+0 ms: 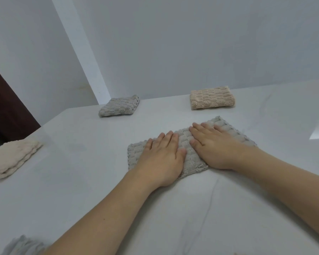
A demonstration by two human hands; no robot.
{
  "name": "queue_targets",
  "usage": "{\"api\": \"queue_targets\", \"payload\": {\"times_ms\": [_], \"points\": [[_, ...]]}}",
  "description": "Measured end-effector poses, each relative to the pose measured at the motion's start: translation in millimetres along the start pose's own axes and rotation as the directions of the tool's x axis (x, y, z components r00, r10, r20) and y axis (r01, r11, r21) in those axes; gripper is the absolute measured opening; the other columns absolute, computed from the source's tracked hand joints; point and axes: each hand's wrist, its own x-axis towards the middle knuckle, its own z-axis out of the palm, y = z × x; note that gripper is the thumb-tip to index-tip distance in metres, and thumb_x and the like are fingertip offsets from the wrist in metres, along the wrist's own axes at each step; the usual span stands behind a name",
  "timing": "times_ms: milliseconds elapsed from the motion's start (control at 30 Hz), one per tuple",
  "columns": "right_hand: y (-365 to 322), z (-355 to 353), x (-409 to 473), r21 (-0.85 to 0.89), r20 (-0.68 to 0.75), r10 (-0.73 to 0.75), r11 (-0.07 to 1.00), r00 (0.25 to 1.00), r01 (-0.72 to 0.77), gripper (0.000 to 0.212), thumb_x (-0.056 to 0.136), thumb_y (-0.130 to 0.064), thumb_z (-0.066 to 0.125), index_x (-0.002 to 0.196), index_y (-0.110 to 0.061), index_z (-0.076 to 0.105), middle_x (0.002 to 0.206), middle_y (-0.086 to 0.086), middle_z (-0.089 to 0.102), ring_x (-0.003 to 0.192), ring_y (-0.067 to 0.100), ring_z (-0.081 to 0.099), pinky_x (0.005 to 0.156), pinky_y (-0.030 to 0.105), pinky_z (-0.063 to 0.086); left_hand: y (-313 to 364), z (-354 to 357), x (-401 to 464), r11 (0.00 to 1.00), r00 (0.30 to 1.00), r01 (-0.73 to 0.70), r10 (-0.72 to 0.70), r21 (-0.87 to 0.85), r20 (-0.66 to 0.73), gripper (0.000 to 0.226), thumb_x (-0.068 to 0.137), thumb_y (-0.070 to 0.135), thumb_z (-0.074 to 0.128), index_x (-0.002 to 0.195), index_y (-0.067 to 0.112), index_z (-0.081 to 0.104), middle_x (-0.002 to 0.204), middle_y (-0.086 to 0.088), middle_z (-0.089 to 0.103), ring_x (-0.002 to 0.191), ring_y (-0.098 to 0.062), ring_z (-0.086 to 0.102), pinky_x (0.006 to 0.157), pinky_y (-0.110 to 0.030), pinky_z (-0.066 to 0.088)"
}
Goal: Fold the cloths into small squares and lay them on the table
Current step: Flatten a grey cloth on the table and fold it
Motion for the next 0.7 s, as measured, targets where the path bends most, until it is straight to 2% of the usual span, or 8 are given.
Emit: {"api": "queue_targets", "payload": {"times_ms": [133,267,367,433,467,567,633,700], "points": [[22.5,1.0,0.9,-0.087,0.048,0.055,0.995,0.997,-0.051,0.058,0.102,-0.044,0.009,0.155,-0.021,0.002,0.162,-0.005,-0.004,0.148,0.011,-0.004,0.121,0.037,-0.002,-26.8,-3.3,0.1,0.994,0.991,0.105,-0.106,0.020,0.085,0.061,0.102,0.049,0.009,0.156,0.024,-0.006,0.164,0.006,-0.010,0.150,-0.011,-0.009,0.121,-0.040,-0.005],[46.2,-13.1,1.7,-0.102,0.058,0.287,0.955,0.956,-0.280,0.060,0.102,-0.046,0.010,0.155,-0.019,0.005,0.163,0.001,0.000,0.149,0.019,0.002,0.120,0.045,0.002,-44.7,-15.8,-3.2,0.979,0.965,0.202,-0.204,0.024,0.167,0.061,0.102,0.049,0.010,0.156,0.025,-0.006,0.164,0.008,-0.009,0.150,-0.012,-0.006,0.121,-0.043,-0.002],[30.7,-25.4,-5.0,-0.256,-0.131,0.338,0.896,0.932,-0.362,0.054,0.099,-0.041,0.027,0.142,-0.008,0.033,0.147,0.014,0.029,0.136,0.031,0.026,0.112,0.044,0.022,-37.3,-17.6,-5.7,0.977,0.987,0.161,-0.157,0.141,-0.041,0.057,0.103,0.043,0.022,0.154,0.019,0.014,0.160,-0.004,0.014,0.144,-0.025,0.019,0.118,-0.042,0.013],[8.0,-31.4,-8.6,-0.243,-0.207,0.279,0.914,0.938,-0.326,0.043,0.092,-0.032,0.041,0.128,-0.007,0.041,0.131,0.014,0.039,0.123,0.032,0.035,0.099,0.042,0.033,-26.8,-23.7,-9.0,0.967,0.969,0.087,-0.027,0.240,-0.244,0.041,0.097,0.031,0.038,0.135,0.015,0.036,0.137,-0.008,0.036,0.122,-0.029,0.036,0.101,-0.038,0.030],[-2.4,-31.9,-9.7,-0.195,-0.187,0.269,0.933,0.945,-0.304,0.042,0.092,-0.031,0.040,0.126,-0.007,0.041,0.130,0.016,0.040,0.122,0.032,0.037,0.097,0.042,0.035,-20.5,-28.9,-11.2,0.968,0.961,0.044,0.026,0.245,-0.274,0.031,0.092,0.026,0.043,0.121,0.016,0.041,0.124,-0.006,0.040,0.111,-0.028,0.040,0.091,-0.037,0.033],[-14.9,-21.1,-10.0,-0.125,-0.042,0.275,0.952,0.961,-0.278,0.051,0.097,-0.042,0.030,0.134,-0.007,0.036,0.141,0.020,0.035,0.132,0.034,0.032,0.105,0.043,0.031,-3.1,-42.3,-18.7,0.992,0.996,-0.035,0.044,0.118,-0.074,0.008,0.087,0.022,0.046,0.095,0.020,0.043,0.109,-0.005,0.051,0.102,-0.027,0.049,0.084,-0.036,0.041],[-10.0,-18.3,-10.6,-0.119,-0.041,0.246,0.961,0.968,-0.250,0.053,0.098,-0.045,0.027,0.136,-0.009,0.034,0.144,0.018,0.032,0.134,0.033,0.030,0.108,0.042,0.027,3.0,-47.4,-21.6,0.996,0.997,-0.047,0.042,0.081,0.065,0.005,0.089,0.022,0.047,0.090,0.017,0.048,0.110,-0.006,0.055,0.100,-0.025,0.053,0.084,-0.034,0.046],[-2.9,-17.8,-10.5,-0.104,-0.041,0.202,0.973,0.979,-0.205,0.049,0.098,-0.047,0.026,0.133,-0.013,0.035,0.142,0.014,0.033,0.133,0.030,0.029,0.108,0.041,0.026,6.3,-52.9,-23.4,0.997,0.989,-0.046,0.037,0.064,0.144,0.006,0.089,0.021,0.049,0.091,0.017,0.052,0.107,-0.004,0.057,0.093,-0.022,0.053,0.075,-0.030,0.045]]}}
